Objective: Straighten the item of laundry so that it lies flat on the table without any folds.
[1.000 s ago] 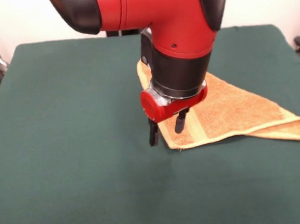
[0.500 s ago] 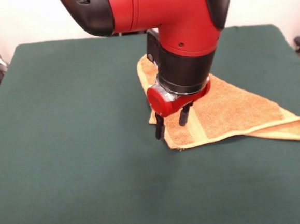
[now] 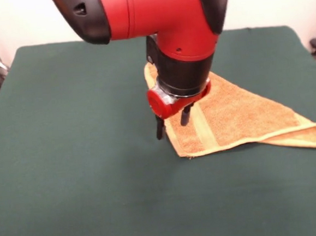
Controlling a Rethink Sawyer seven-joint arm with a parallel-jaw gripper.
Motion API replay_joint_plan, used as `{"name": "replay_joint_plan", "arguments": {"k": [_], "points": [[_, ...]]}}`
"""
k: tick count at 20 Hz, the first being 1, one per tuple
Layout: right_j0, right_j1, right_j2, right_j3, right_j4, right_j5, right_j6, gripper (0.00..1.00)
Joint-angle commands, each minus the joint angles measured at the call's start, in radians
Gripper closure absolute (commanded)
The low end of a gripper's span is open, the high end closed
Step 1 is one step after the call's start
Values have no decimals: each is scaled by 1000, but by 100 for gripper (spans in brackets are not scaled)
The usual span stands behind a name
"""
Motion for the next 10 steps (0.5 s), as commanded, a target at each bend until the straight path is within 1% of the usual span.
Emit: {"name": "replay_joint_plan", "arguments": {"k": [1,4,9,10], "points": [[-16,47,26,105,-25,-109,-222,0],[-27,68,25,106,-40,-155,-203,0],[-15,103,15,75,-33,-175,-160,0],[10,126,26,8,-15,-138,-162,0]]}}
